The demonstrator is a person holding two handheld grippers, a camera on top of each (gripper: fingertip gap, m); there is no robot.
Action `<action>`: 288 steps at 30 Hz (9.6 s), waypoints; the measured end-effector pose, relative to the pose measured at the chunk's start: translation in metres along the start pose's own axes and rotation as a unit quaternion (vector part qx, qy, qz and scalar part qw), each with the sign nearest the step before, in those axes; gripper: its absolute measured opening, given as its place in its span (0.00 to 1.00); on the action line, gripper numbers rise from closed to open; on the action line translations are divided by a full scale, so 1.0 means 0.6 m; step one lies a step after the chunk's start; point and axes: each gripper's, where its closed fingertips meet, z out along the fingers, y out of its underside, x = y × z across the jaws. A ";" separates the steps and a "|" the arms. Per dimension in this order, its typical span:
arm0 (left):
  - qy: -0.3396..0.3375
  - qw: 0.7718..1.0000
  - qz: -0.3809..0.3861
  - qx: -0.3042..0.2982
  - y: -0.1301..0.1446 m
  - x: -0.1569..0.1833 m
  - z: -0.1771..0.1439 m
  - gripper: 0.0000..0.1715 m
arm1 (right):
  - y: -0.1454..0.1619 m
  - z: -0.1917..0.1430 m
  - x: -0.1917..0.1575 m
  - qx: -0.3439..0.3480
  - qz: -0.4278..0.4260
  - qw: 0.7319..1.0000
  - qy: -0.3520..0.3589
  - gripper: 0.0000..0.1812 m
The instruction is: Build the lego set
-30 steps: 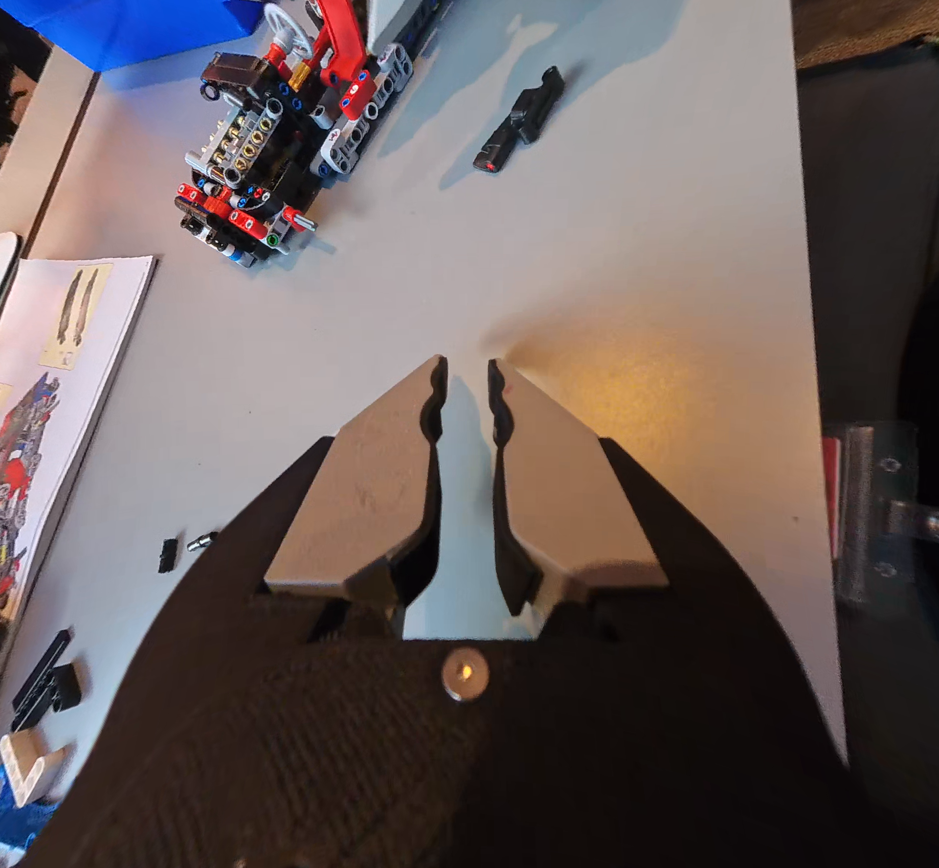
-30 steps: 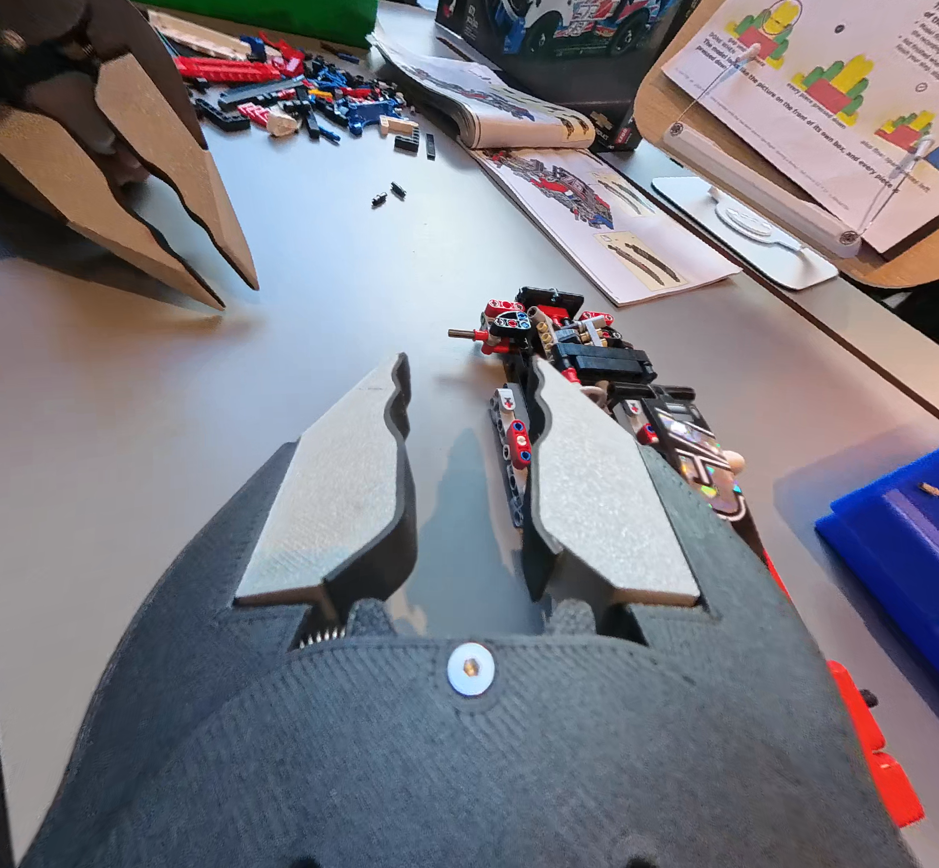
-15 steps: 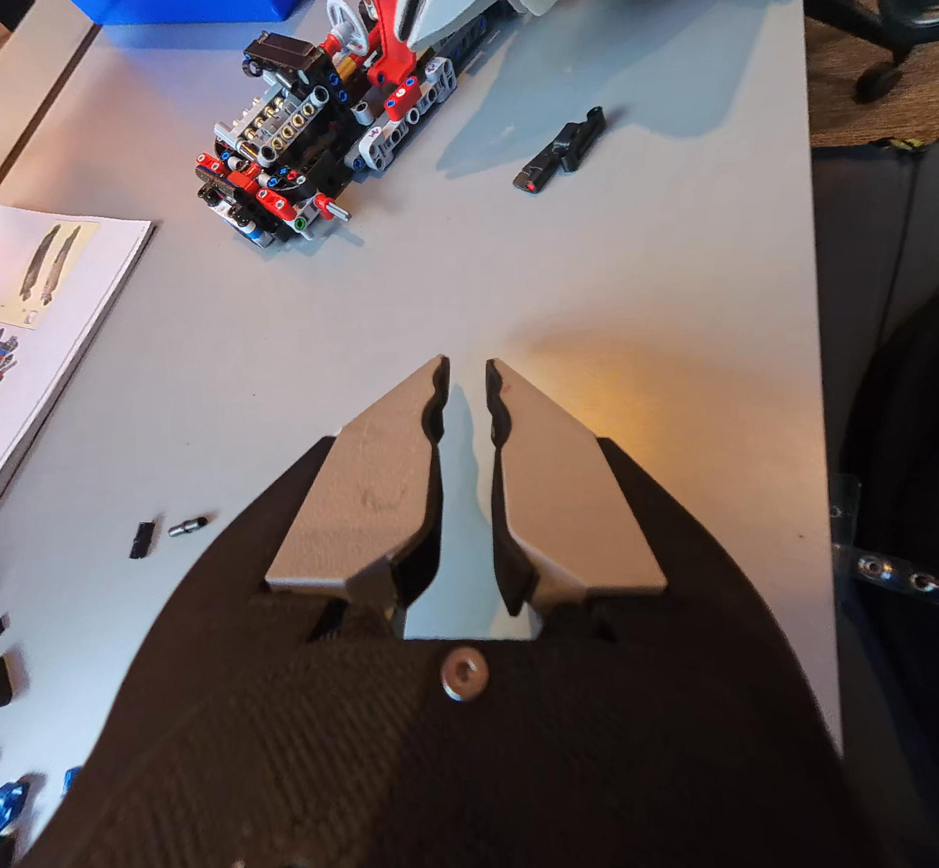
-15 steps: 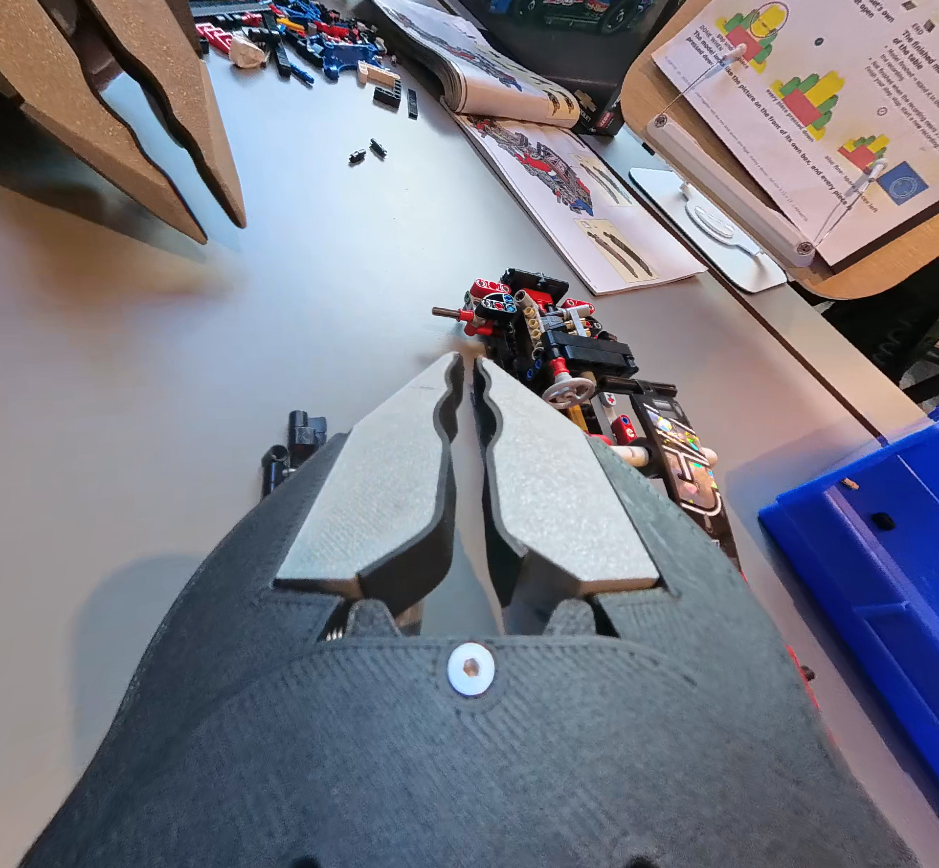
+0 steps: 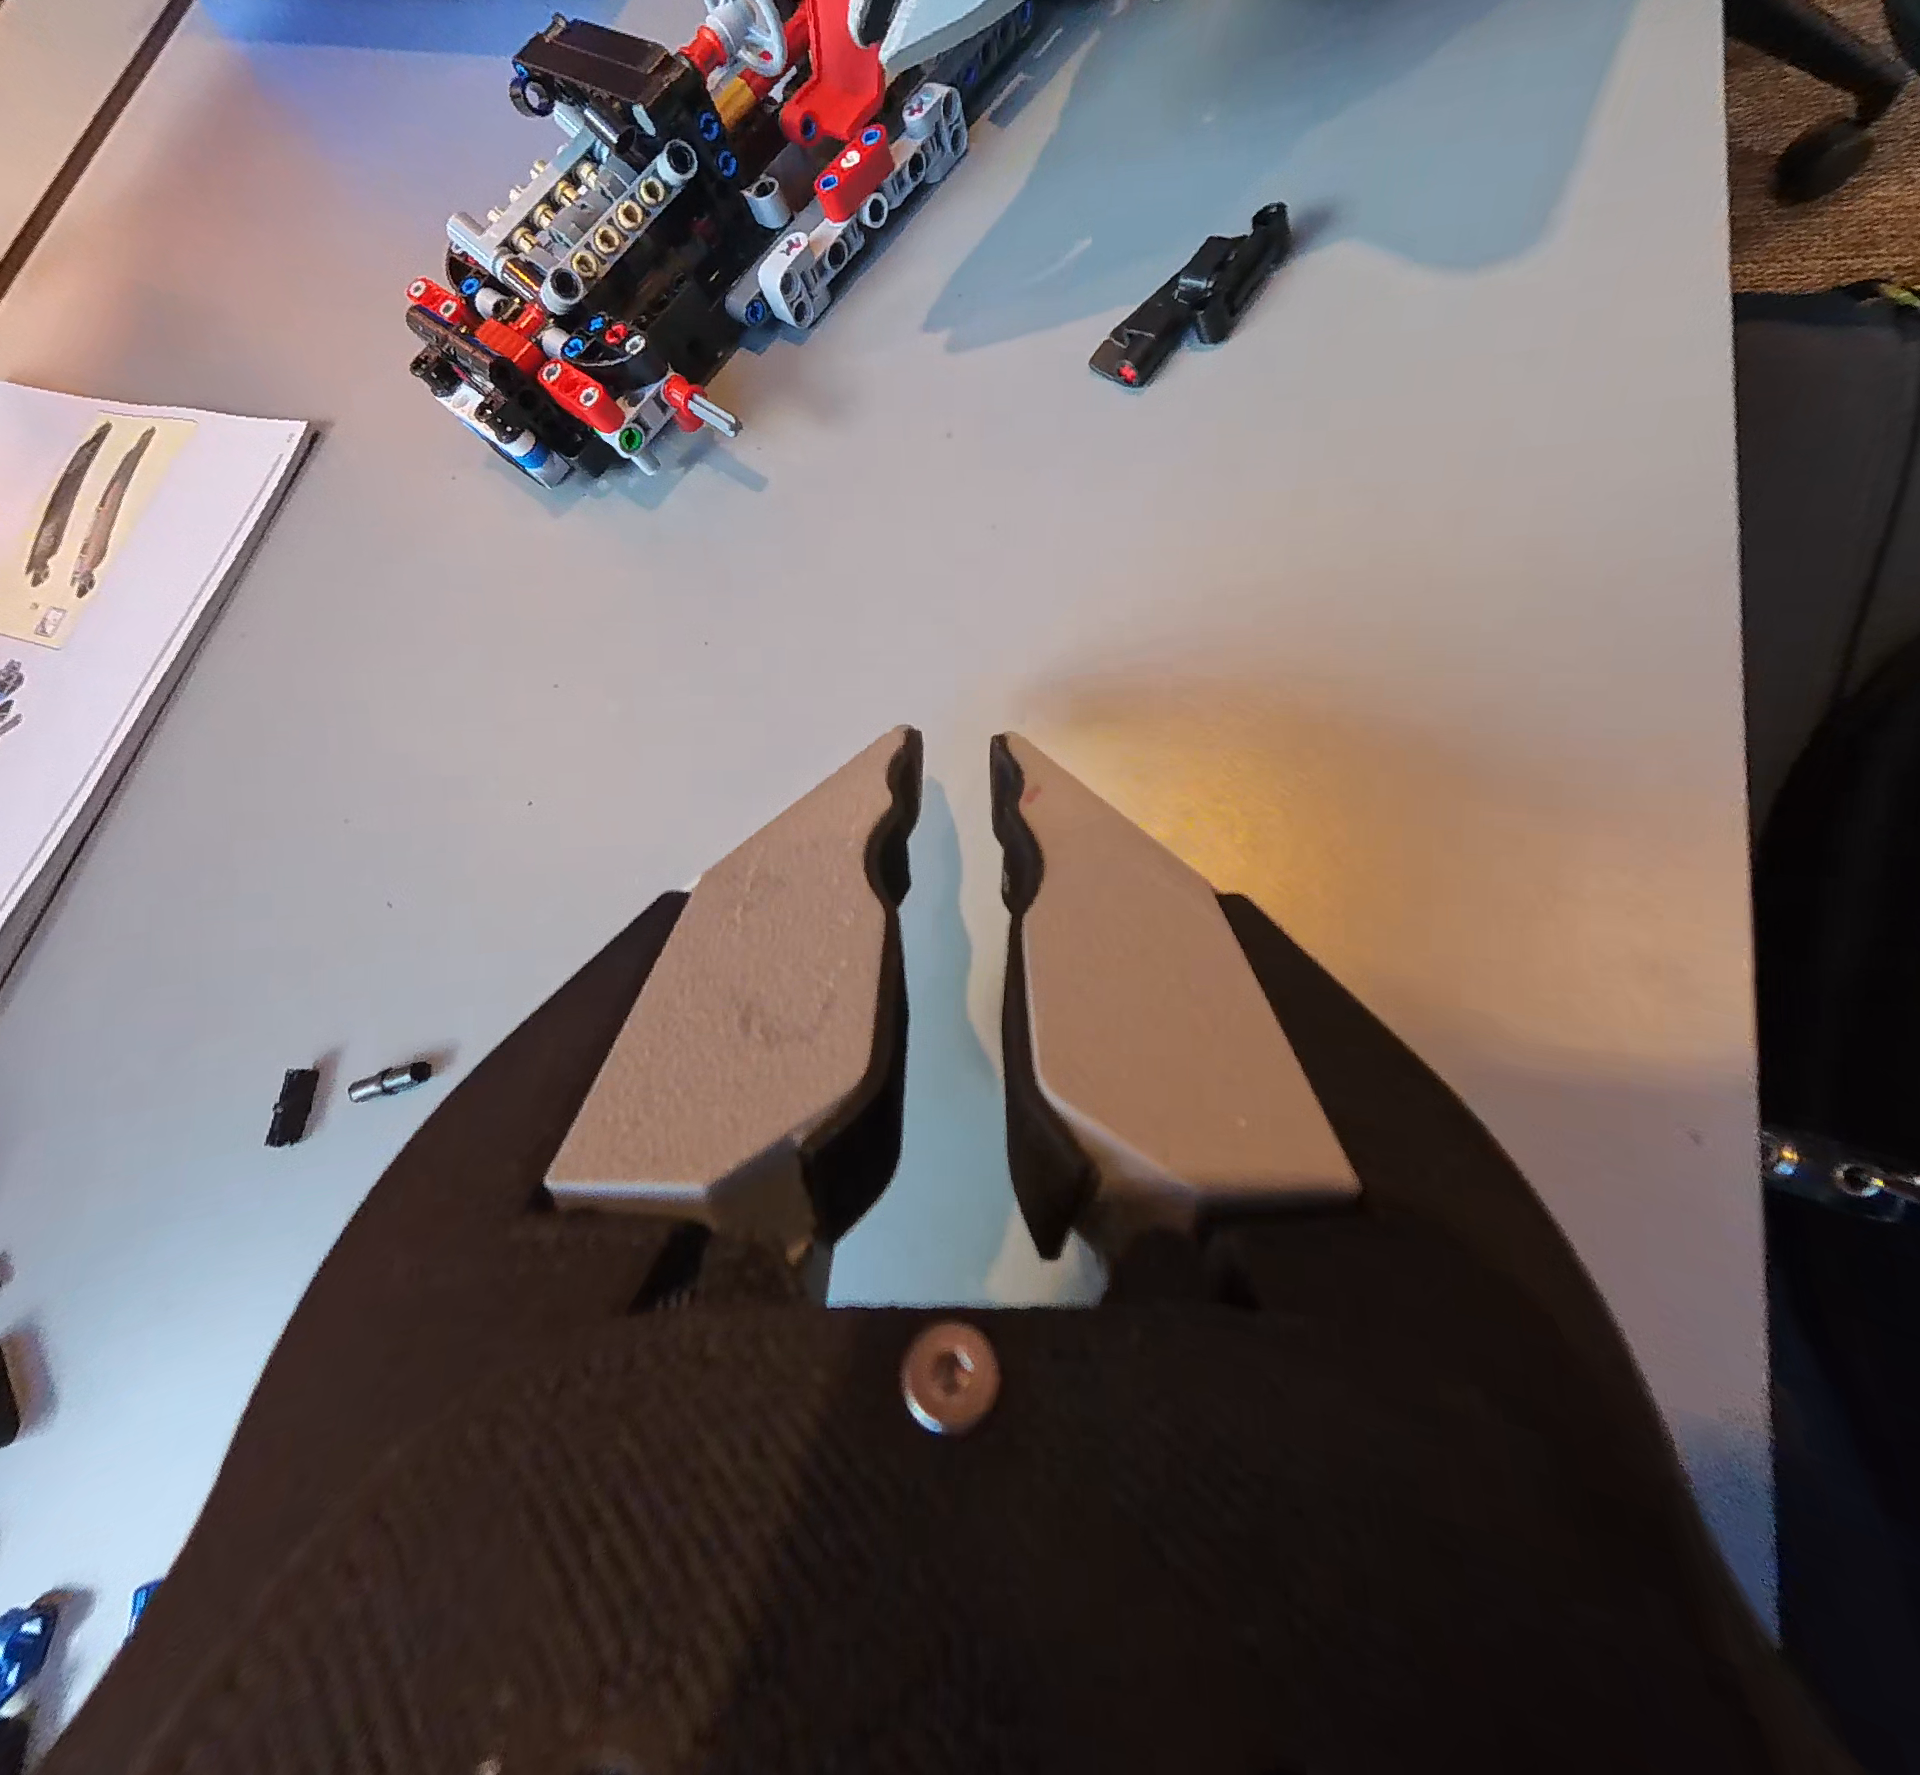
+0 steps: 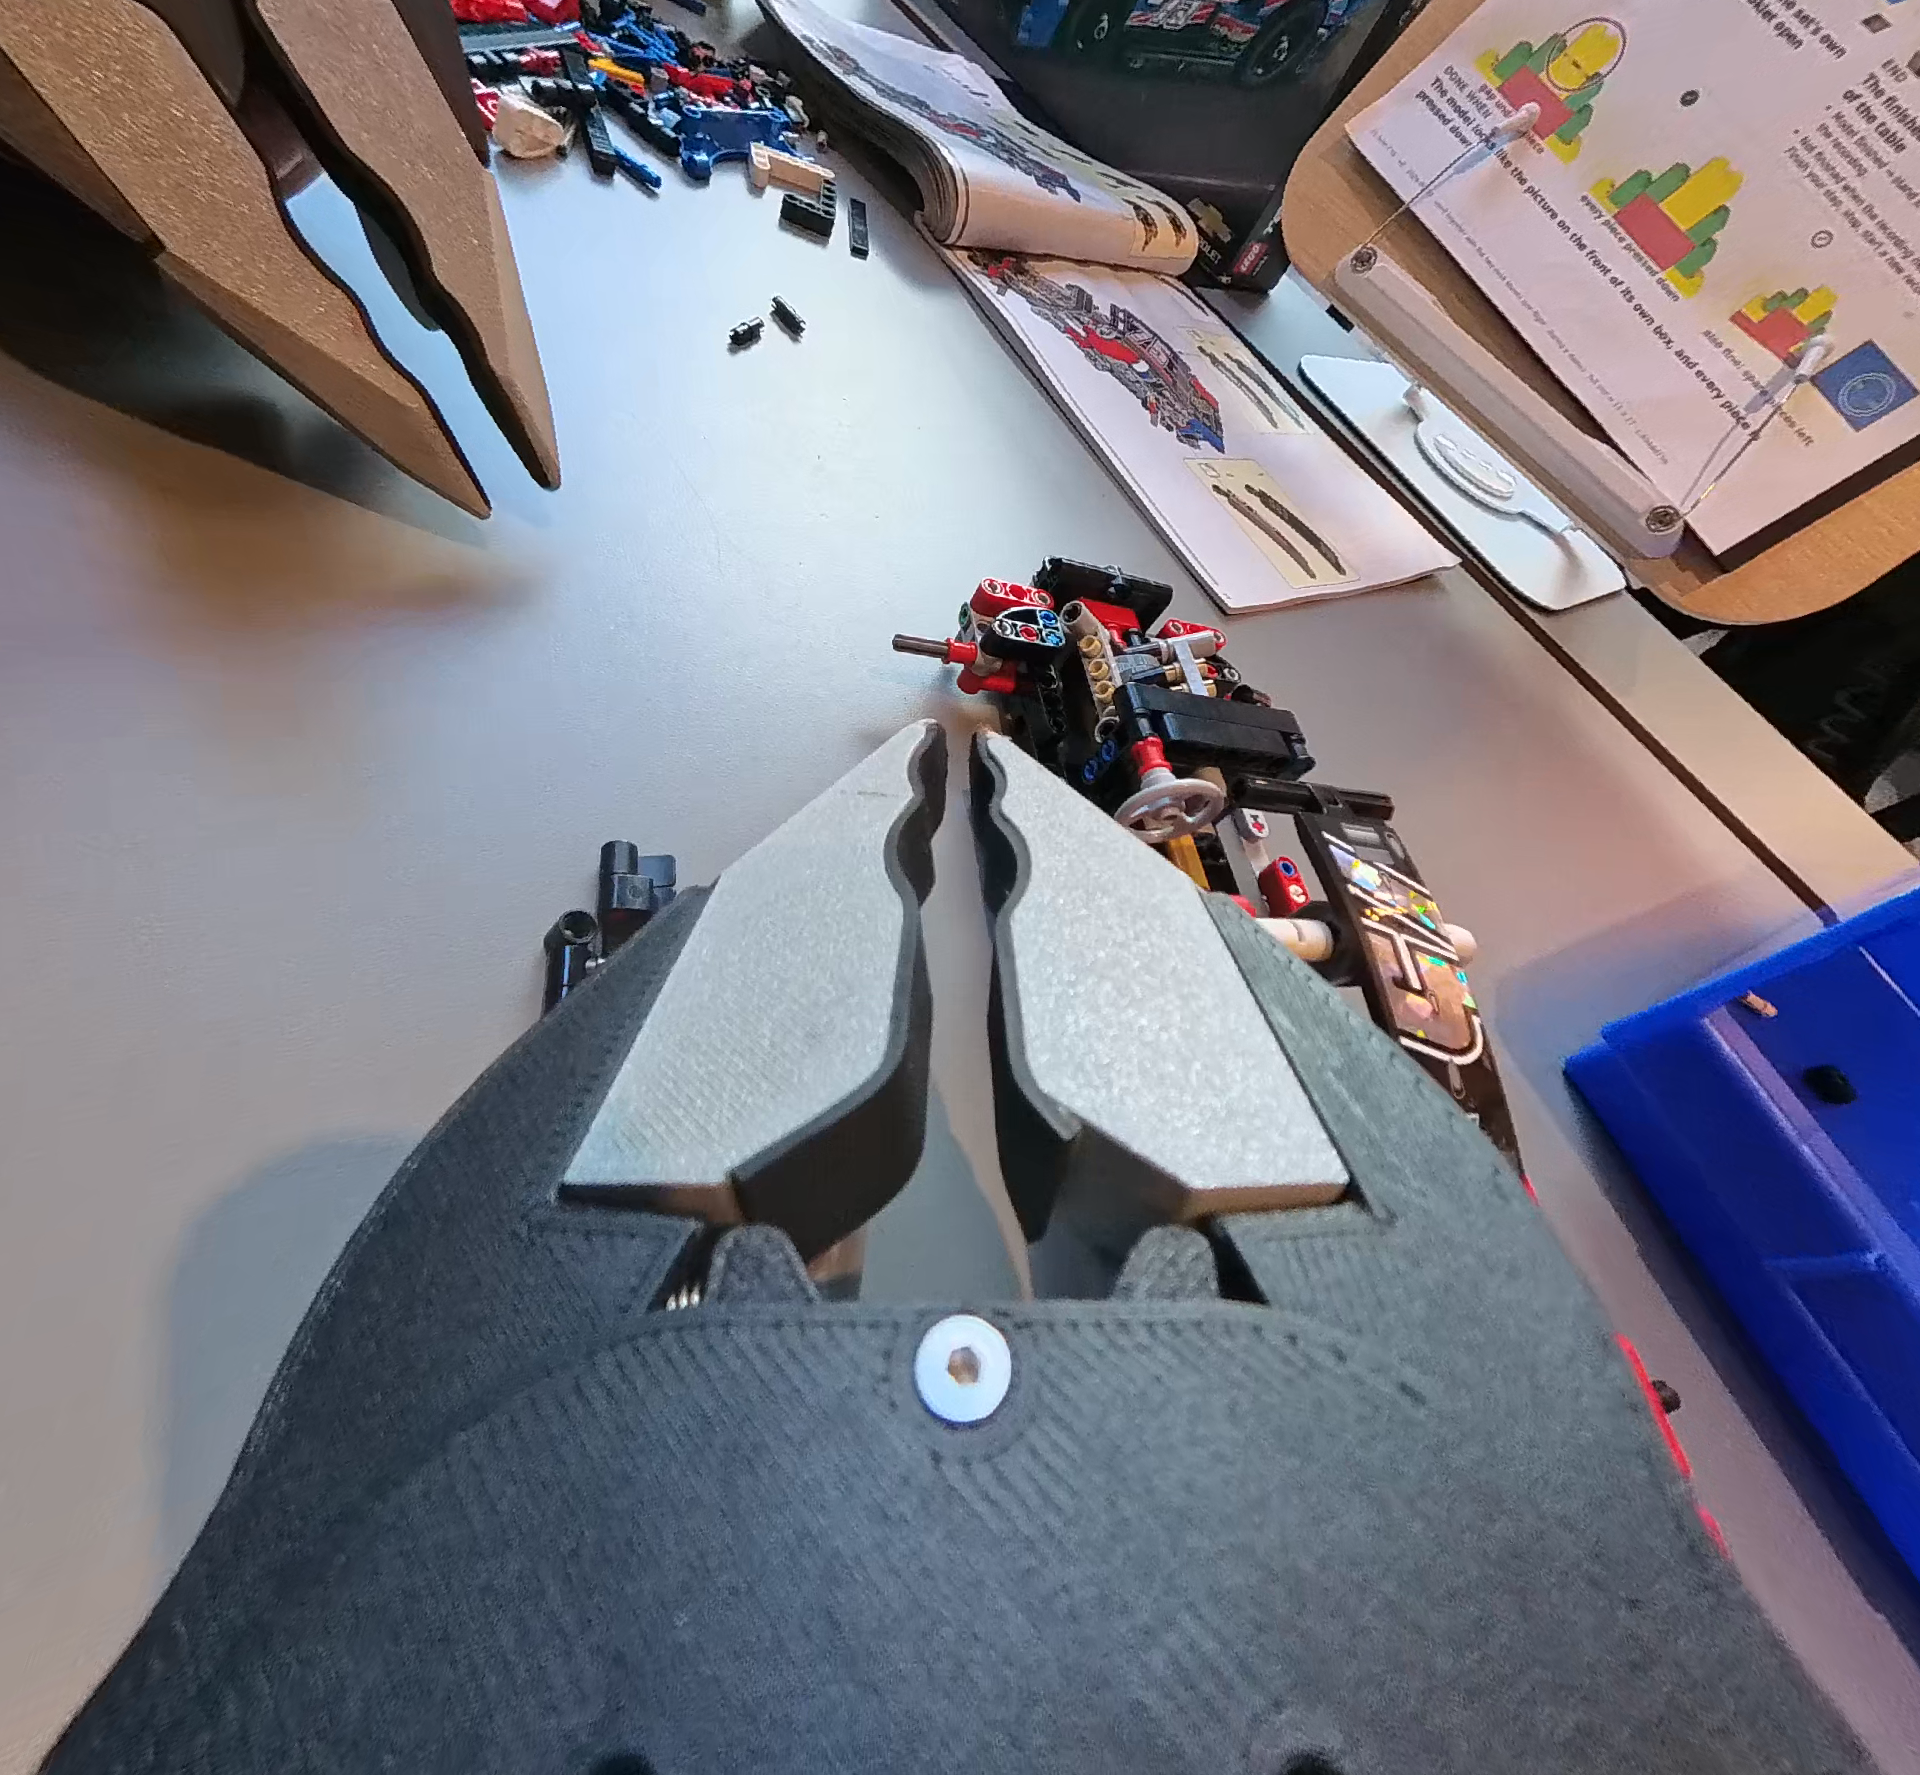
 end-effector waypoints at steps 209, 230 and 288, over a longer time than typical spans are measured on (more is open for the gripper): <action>0.041 0.961 -0.203 0.184 -0.117 -0.112 0.032 0.34 | -0.071 -0.003 -0.037 0.105 0.112 0.985 -0.075 0.21; 0.072 0.954 -0.208 0.202 -0.124 -0.104 0.027 0.33 | -0.081 -0.034 0.013 0.163 0.162 0.971 -0.060 0.11; 0.077 0.967 -0.177 0.166 -0.115 -0.080 0.036 0.31 | -0.051 -0.023 -0.007 0.098 0.079 0.991 -0.042 0.10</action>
